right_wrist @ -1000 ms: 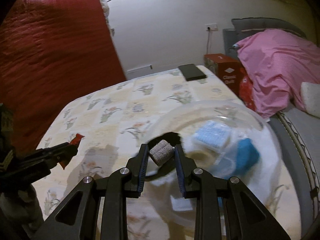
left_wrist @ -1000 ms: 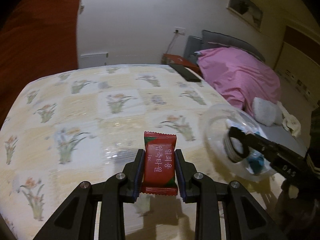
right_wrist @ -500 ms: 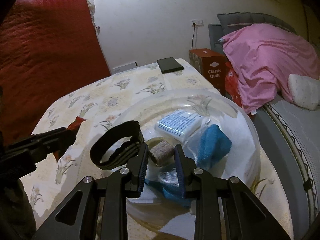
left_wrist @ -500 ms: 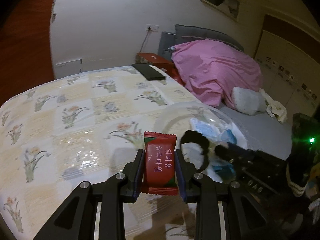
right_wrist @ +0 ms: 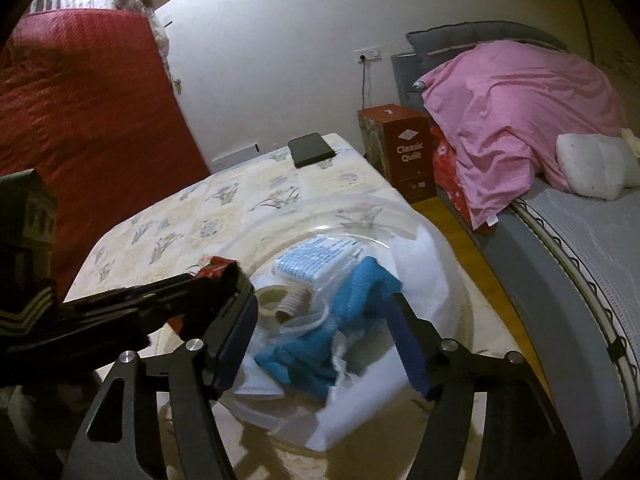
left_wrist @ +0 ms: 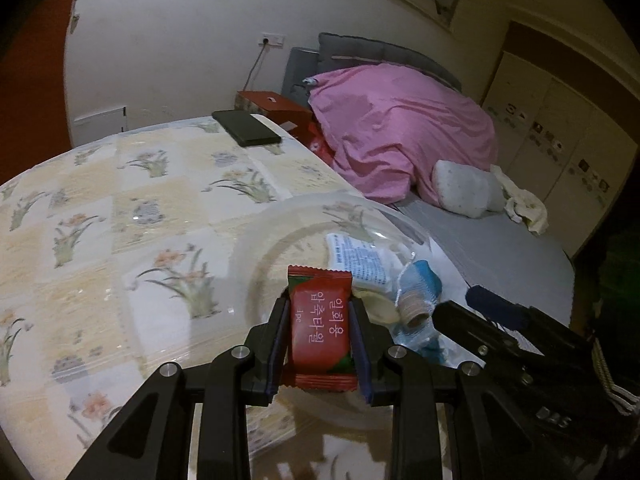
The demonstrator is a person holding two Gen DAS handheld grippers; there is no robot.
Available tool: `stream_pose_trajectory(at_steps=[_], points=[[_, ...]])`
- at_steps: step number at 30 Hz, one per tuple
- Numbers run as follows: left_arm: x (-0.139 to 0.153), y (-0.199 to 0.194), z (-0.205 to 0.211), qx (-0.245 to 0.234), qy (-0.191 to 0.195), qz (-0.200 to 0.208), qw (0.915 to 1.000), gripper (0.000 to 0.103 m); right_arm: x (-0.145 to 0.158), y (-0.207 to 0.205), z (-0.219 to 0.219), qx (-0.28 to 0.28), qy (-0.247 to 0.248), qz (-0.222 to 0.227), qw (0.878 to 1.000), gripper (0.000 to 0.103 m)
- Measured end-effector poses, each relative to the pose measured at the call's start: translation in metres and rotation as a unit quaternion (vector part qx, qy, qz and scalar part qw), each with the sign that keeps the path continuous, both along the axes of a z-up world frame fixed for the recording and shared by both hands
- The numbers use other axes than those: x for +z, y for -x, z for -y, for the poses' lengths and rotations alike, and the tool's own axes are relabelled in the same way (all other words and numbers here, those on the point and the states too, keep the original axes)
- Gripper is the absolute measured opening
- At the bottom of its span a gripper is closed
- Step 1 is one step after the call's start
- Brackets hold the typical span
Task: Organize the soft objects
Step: 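Lower the red packet into the bowl and open the left gripper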
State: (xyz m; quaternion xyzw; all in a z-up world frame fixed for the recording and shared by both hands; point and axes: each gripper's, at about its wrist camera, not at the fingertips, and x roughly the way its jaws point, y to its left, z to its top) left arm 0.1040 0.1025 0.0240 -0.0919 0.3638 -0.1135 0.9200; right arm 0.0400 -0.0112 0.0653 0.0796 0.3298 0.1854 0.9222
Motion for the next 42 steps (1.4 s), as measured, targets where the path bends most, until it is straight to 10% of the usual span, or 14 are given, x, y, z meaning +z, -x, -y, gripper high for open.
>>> stream_pose_trajectory(at_steps=[6,9,18,42], points=[[-0.008,-0.008,0.015,-0.016,-0.002,-0.008,0.9998,0.036,-0.003,0.005,0.013,-0.013,0.008,-0.012,1.000,0.082],[-0.008,-0.009,0.015,-0.008,-0.005,-0.007,0.9999,0.081,-0.007,0.008,0.022,-0.026,0.012,-0.022,0.999,0.088],[0.011,0.008,0.015,0.020,-0.043,0.032,0.9983,0.102,-0.009,0.020,0.025,-0.044,0.037,-0.022,0.998,0.103],[0.025,0.054,0.009,0.086,-0.110,0.067,0.9879,0.103,0.019,0.051,0.003,-0.060,0.093,0.017,0.994,0.103]])
